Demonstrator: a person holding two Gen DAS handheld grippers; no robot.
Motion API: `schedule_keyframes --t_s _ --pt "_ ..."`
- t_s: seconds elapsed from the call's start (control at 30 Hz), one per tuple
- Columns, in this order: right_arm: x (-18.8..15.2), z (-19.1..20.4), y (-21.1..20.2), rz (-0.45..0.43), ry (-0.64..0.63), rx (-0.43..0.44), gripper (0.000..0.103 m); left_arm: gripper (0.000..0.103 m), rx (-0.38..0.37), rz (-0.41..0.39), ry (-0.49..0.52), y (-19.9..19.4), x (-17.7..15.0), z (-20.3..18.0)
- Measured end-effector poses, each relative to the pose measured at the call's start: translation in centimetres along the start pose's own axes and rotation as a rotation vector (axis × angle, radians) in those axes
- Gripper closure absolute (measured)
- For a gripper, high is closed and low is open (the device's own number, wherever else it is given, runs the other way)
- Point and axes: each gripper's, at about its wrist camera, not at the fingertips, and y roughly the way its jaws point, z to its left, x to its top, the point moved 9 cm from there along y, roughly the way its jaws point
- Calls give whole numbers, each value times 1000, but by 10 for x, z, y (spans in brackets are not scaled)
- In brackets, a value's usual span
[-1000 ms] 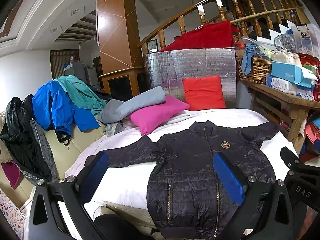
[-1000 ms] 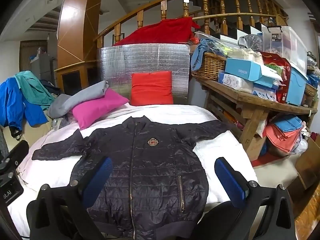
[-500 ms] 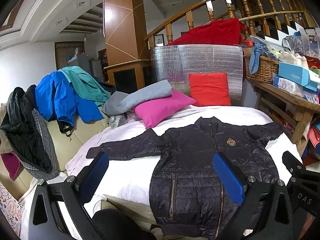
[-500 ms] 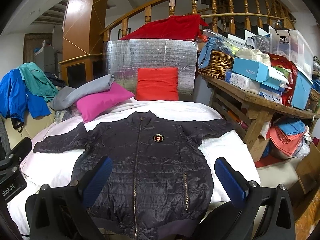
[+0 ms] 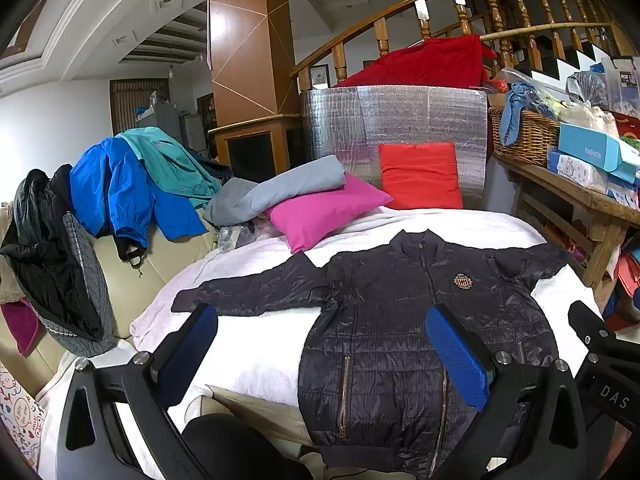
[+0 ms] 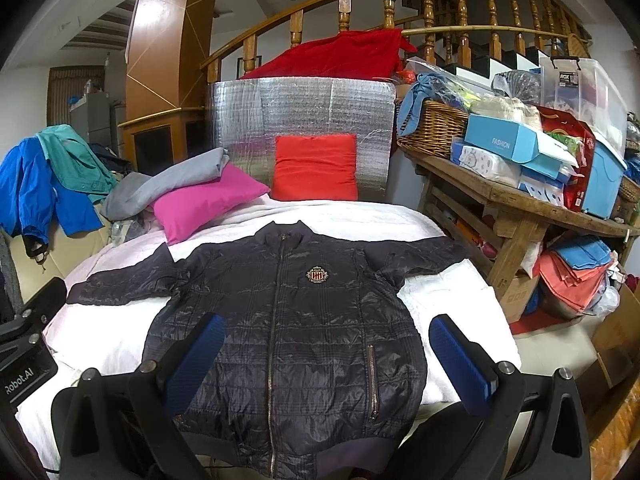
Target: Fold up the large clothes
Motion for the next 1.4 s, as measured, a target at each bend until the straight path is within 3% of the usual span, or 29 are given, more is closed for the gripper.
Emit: schedule_keyframes --t_s 1.4 --pt "-2 4 5 17 -5 14 0 0 19 15 -8 6 -5 4"
